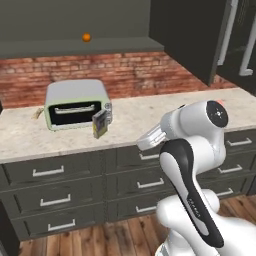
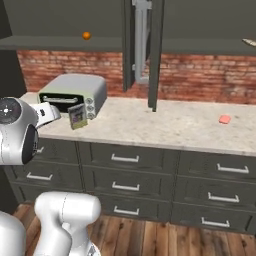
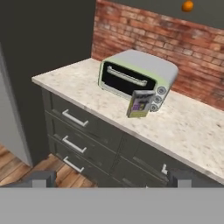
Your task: Pick the bar and cereal from the counter and place them in the cabinets closest to them.
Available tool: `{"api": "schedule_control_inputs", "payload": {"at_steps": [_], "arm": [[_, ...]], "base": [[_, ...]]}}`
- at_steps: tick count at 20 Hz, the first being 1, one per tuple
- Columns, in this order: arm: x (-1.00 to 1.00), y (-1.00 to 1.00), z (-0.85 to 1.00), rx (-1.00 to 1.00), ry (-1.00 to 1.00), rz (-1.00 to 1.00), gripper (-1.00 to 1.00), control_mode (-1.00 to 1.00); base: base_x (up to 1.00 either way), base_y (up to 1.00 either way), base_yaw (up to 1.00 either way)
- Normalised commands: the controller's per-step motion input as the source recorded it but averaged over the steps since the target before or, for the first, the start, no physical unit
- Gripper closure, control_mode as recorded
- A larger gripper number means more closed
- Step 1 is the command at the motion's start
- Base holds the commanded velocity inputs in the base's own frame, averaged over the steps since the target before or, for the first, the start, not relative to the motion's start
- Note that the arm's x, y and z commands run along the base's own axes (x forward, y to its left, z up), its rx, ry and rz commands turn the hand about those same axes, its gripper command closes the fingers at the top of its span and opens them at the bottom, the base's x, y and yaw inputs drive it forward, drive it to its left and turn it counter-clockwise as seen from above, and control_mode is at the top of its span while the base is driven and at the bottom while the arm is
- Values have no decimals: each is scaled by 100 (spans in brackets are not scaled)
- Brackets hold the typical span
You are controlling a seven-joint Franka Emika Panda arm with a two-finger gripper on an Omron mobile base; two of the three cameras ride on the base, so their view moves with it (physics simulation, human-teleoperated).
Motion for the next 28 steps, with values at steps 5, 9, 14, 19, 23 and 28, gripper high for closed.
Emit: {"api": "schedule_control_inputs", "payload": {"at_steps": [5,9,14,19,23,28], "arm": [[0,0,0,0,0,0,-100,100],[0,0,0,0,0,0,-100,100],[0,0,0,0,0,0,-100,100],[0,0,0,0,0,0,-100,100],[0,0,0,0,0,0,-100,100],[0,14,0,0,0,-5,-100,-100]], "base": [[56,41,-7],[57,50,-8],[59,41,-9],[56,25,-10],[29,21,-6],[0,0,0]]}}
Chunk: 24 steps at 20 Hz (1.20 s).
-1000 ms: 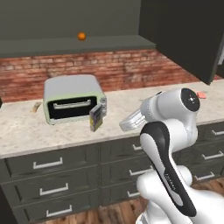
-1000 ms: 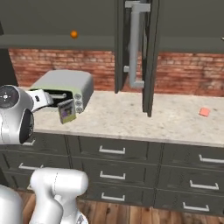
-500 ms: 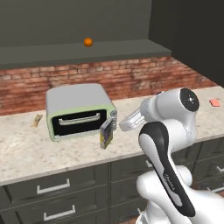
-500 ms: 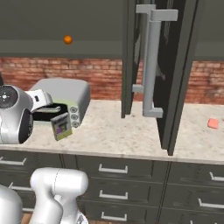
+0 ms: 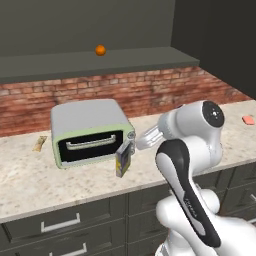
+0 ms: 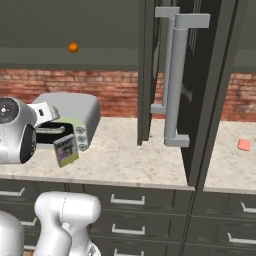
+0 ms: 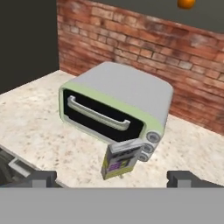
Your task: Pick the bar and cereal from the counter and place them in the cabinets closest to them.
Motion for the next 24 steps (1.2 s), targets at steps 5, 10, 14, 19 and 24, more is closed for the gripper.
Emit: {"api": "schedule_control_inputs", "payload": {"at_steps": [5,10,14,19,24], "arm": [[0,21,0,-2,0,-27,-100,-100],[12,5,0,-1,12,-27,-100,-100],[24,-11,0,0,25,-22,-100,-100],[21,-7,0,0,20,-14,-100,-100],[4,0,-3,0,8,-3,-100,-100]], "base": [[0,0,0],[0,0,0],[0,0,0],[0,0,0],[0,0,0]]}}
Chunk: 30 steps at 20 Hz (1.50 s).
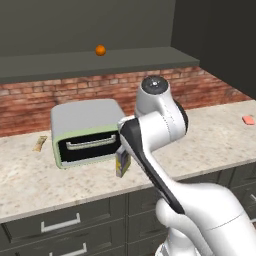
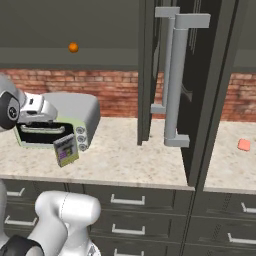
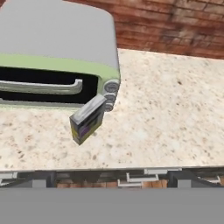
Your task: Pick the bar and cereal from the counter and place them in the cabinets closest to them.
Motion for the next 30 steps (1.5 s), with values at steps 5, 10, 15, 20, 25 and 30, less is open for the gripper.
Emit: {"api": "schedule_control_inputs", "payload": {"at_steps": [5,10,15,20,25,30], "arm": [[16,0,-21,0,2,-3,-100,-100],[23,1,-32,0,0,-6,-100,-100],[26,3,-32,0,0,-9,-100,-100],[23,0,-27,1,0,-10,-100,-100],[33,5,-26,2,0,-12,-100,-100],[22,-1,-13,7,1,-8,-100,-100]], "base": [[0,0,0],[0,0,0],[0,0,0],[0,0,0],[0,0,0],[0,0,0]]}}
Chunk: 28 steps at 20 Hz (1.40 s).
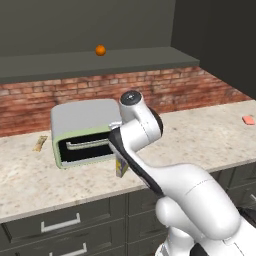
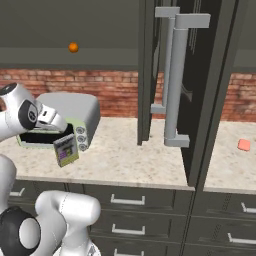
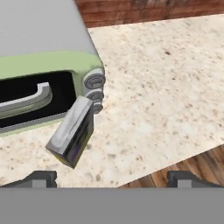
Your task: Pick the bar and cereal from the counter and place them in the cabinets closest to them.
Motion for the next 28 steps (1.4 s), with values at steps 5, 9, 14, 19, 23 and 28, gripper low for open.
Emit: {"api": "schedule_control_inputs", "payload": {"at_steps": [5,9,14,19,23,28], "arm": [[4,-12,-2,14,1,-2,-100,-100],[0,-4,-13,11,0,0,-100,-100],[7,1,-25,14,0,-2,-100,-100],[15,0,-27,14,0,-3,-100,-100],[32,9,-29,8,1,-3,-100,-100],[39,20,-32,3,5,-3,-100,-100]], "base": [[0,0,0],[0,0,0],[0,0,0],[0,0,0],[0,0,0],[0,0,0]]}}
